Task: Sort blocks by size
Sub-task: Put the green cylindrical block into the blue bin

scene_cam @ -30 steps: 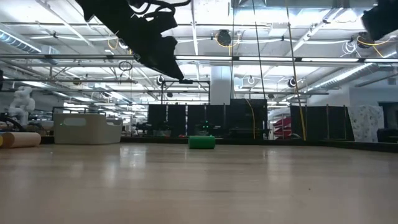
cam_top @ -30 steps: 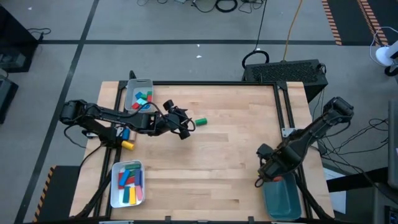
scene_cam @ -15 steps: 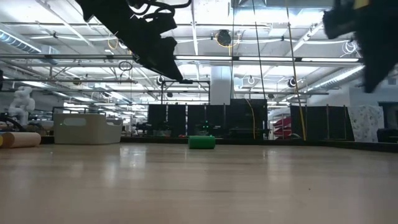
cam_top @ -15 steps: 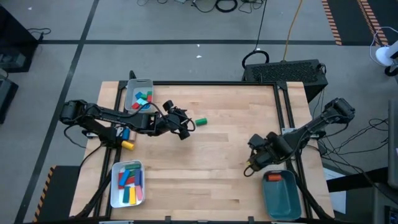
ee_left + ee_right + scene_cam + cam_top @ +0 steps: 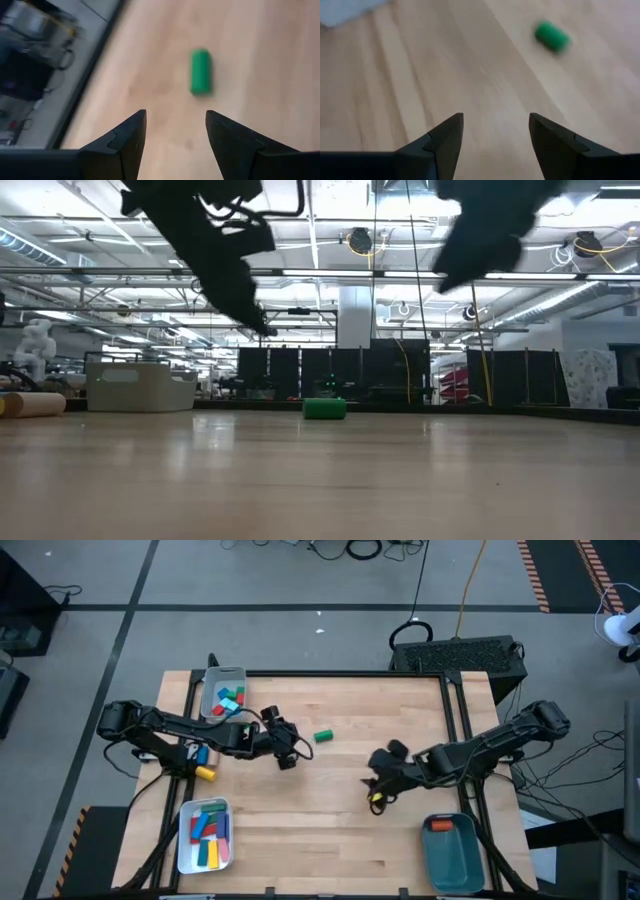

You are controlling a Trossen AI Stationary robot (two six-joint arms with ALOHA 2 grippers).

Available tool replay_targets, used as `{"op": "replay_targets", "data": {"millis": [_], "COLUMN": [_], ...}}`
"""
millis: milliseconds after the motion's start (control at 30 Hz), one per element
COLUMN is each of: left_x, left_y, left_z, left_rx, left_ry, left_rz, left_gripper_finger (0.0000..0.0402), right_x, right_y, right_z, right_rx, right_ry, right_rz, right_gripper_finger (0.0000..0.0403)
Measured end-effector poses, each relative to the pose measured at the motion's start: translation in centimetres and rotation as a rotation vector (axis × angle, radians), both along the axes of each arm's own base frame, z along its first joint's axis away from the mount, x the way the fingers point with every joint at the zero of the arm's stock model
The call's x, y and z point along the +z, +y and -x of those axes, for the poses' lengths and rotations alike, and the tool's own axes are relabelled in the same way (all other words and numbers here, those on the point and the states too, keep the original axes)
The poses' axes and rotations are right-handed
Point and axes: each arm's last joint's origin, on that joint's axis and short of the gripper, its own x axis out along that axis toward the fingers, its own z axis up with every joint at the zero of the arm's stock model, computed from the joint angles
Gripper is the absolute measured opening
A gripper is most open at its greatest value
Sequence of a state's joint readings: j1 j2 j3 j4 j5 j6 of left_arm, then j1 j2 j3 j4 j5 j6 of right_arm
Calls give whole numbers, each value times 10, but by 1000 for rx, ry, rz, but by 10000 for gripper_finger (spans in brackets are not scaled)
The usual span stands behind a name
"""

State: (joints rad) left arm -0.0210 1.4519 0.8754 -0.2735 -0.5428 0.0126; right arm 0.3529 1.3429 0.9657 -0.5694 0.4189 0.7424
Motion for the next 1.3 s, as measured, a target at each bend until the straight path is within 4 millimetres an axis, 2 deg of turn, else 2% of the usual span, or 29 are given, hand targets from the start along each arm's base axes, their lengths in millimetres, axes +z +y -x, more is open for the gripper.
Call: {"op": "replay_targets", "data": {"millis": [133,267,400,567,733,933,1100,1200,1300], "left_x": [-7,-7,-5,-5,-6,-7,-8,-8,-7], "left_y": [-3,-1,4,6,6,8,7,9,10], "left_z": [7,6,4,4,5,6,8,8,7], "left_rx": [-80,-71,-53,-45,-42,-35,-41,-46,-48], "left_ry": [125,103,77,77,84,101,125,127,130], "left_rz": [64,64,60,61,60,59,65,53,47], "left_gripper_finger": [207,207,207,207,207,207,207,207,207], "right_x": [-4,-19,-40,-53,-61,-82,-96,-104,-113], "right_y": [-4,-23,-63,-117,-150,-170,-178,-181,-184], "right_z": [-24,-47,-64,-82,-105,-136,-151,-155,-155], "right_rx": [121,173,162,212,324,396,430,461,464], "right_ry": [-75,-48,50,118,137,206,329,357,375], "right_rz": [111,238,337,319,336,347,304,283,263], "right_gripper_finger": [210,210,210,210,212,250,282,282,265]}}
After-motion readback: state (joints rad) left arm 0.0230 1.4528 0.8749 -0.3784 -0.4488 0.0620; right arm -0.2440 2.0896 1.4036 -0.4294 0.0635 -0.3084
